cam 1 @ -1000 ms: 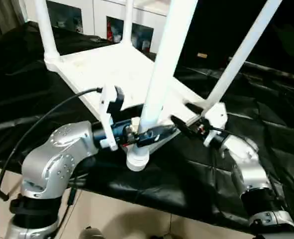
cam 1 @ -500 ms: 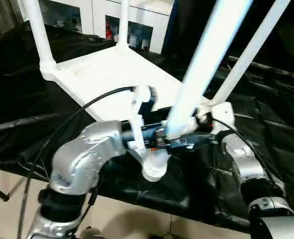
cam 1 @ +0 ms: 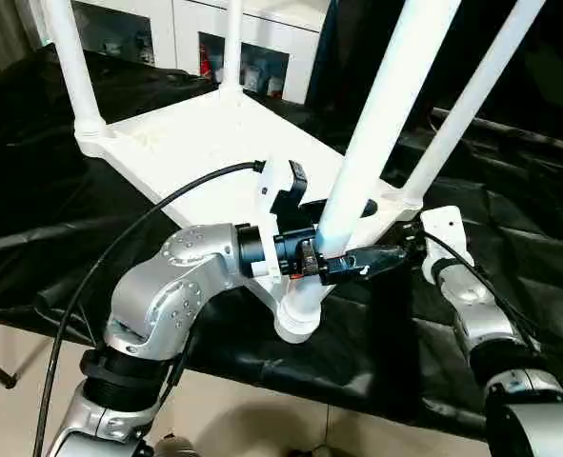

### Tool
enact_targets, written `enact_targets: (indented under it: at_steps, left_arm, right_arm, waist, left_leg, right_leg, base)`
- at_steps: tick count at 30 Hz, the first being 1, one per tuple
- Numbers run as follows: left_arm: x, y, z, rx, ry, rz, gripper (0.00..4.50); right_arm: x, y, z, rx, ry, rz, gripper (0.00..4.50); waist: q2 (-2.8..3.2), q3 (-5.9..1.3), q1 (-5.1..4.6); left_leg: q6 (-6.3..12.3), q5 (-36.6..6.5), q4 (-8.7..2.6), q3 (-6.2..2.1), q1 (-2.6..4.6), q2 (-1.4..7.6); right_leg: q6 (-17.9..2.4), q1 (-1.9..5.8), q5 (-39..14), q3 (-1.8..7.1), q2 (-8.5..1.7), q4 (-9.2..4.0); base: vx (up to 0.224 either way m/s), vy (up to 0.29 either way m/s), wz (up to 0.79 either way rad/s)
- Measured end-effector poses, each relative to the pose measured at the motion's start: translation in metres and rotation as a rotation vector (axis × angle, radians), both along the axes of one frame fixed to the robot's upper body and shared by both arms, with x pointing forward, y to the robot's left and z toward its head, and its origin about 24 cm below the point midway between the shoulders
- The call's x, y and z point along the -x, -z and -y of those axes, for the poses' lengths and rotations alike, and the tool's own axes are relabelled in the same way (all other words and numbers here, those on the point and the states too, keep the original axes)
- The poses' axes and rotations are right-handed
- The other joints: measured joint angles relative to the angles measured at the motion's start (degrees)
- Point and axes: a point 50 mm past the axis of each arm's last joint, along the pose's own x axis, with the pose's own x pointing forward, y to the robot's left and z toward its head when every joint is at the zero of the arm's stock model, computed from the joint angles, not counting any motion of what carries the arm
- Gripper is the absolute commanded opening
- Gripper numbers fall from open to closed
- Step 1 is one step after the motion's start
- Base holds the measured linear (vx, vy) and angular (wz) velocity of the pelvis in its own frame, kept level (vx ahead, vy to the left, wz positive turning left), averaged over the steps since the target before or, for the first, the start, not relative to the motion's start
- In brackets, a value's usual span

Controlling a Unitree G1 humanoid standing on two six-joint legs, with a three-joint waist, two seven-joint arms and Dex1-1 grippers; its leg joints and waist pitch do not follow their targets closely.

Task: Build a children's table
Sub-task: Rotate table base

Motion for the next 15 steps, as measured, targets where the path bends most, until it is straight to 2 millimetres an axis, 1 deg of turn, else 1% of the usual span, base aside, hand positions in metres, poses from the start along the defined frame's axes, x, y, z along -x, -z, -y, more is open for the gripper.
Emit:
enact_targets:
  at_steps: [4, 9, 10, 12, 15]
  left_arm:
    - [-0.001, 0.001, 0.0, -0.005, 0.001, -0.003, 4.41]
    - [0.0, 0.002, 0.0, -0.009, 0.008, -0.003, 4.41]
    - [0.0, 0.002, 0.0, -0.009, 0.009, -0.003, 4.41]
    - [0.0, 0.002, 0.001, -0.009, 0.01, -0.003, 4.41]
    - [0.0, 0.002, 0.001, -0.009, 0.012, -0.004, 4.41]
  right_arm:
    - [0.001, 0.008, -0.025, -0.061, -0.136, -0.051, 3.23]
    - [0.0, 0.01, -0.034, -0.068, -0.187, -0.074, 3.23]
    - [0.0, 0.01, -0.035, -0.071, -0.194, -0.077, 3.23]
    - [-0.001, 0.01, -0.037, -0.076, -0.201, -0.08, 3.23]
    - [0.0, 0.01, -0.039, -0.081, -0.21, -0.081, 3.23]
  waist:
    - [0.0, 0.0, -0.54]
    - [0.0, 0.0, -1.19]
    - [-0.01, 0.0, -1.3]
    - [0.0, 0.0, -1.42]
    - [-0.01, 0.0, -1.61]
  left_leg:
    - [0.0, 0.0, 0.08, -0.01, -0.06, 0.0]
    - [0.01, 0.0, 0.17, -0.01, -0.13, 0.0]
    - [0.01, 0.0, 0.16, -0.01, -0.24, 0.01]
    - [0.01, 0.0, 0.16, -0.01, -0.4, 0.01]
    - [0.01, 0.0, 0.18, -0.01, -0.43, 0.01]
  right_leg:
    - [0.0, -0.02, 0.0, 0.01, 0.0, 0.01]
    - [-0.2, -0.07, 0.2, 0.05, 0.0, 0.01]
    - [-0.2, -0.09, 0.2, 0.04, 0.0, 0.01]
    - [-0.2, -0.13, 0.2, 0.04, 0.02, 0.01]
    - [-0.2, -0.15, 0.2, 0.06, 0.02, 0.01]
  base:
    - [0.0, 0.0, 0.0]
    - [0.0, 0.0, 0.0]
    - [0.0, 0.0, 0.0]
    - [0.0, 0.0, 0.0]
    - [0.0, 0.0, 0.0]
